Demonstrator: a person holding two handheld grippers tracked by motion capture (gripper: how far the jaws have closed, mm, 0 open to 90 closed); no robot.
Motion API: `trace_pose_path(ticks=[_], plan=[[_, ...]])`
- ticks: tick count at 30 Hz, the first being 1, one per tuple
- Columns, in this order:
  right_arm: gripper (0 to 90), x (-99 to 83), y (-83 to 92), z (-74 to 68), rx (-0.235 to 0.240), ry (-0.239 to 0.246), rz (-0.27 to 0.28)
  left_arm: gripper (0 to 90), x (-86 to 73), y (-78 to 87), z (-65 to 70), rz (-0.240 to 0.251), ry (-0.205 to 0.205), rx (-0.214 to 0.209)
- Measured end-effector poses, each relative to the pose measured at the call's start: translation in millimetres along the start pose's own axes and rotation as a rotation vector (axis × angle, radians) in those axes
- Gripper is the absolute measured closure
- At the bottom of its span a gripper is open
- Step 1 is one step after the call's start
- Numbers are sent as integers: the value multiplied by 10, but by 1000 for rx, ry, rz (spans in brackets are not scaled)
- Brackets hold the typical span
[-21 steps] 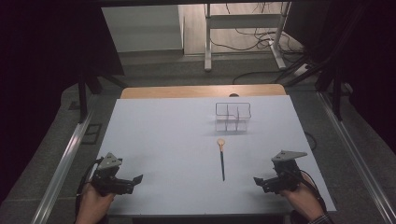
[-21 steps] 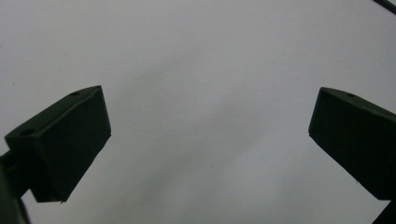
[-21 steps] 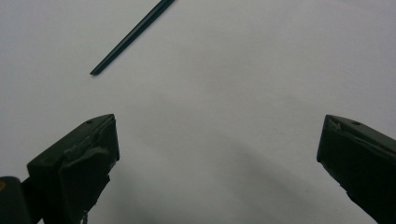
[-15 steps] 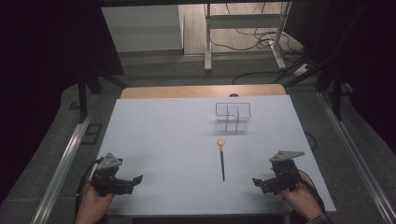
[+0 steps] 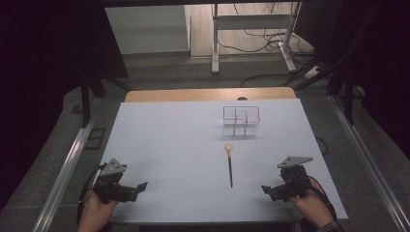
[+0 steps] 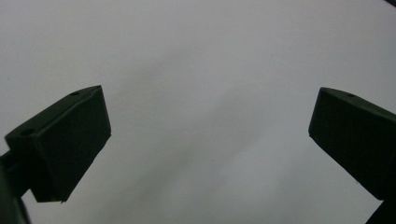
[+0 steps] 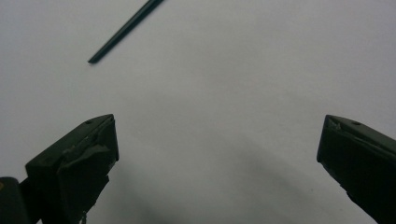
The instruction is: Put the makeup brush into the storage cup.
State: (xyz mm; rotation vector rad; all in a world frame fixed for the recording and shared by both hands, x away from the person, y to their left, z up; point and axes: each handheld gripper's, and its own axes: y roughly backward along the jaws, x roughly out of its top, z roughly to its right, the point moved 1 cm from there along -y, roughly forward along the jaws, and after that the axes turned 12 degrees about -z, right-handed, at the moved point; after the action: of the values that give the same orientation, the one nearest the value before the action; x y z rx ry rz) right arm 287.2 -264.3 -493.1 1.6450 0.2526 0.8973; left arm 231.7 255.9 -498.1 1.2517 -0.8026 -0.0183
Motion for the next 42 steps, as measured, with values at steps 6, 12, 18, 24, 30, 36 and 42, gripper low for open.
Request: trace_pose_path(ticks=[6,12,18,24,30,36,42], plan=[[0,4,-5,-8,7,-1,-12,0,4,-26,17,-21,-24,6],[0,4,-10,4,-7,5,-24,0,3,-24,12,-18,-19,6],[0,20,-8,0,-16,10,-28,0,1,-23,3,-16,-11,-2],[0,64,9,-14,-21,15,-21,0,1,-25,3,-17,-11,-3],[0,98,13,-14,-25,7,-18,0,2,-26,3,-18,-10,-3],[0,127,-7,-23,-19,12,-25,0,2,-30,4,-21,-11,-3],[0,179,-15,-44,-14,16,-26,0,3,-32,5,-23,-13,-1]])
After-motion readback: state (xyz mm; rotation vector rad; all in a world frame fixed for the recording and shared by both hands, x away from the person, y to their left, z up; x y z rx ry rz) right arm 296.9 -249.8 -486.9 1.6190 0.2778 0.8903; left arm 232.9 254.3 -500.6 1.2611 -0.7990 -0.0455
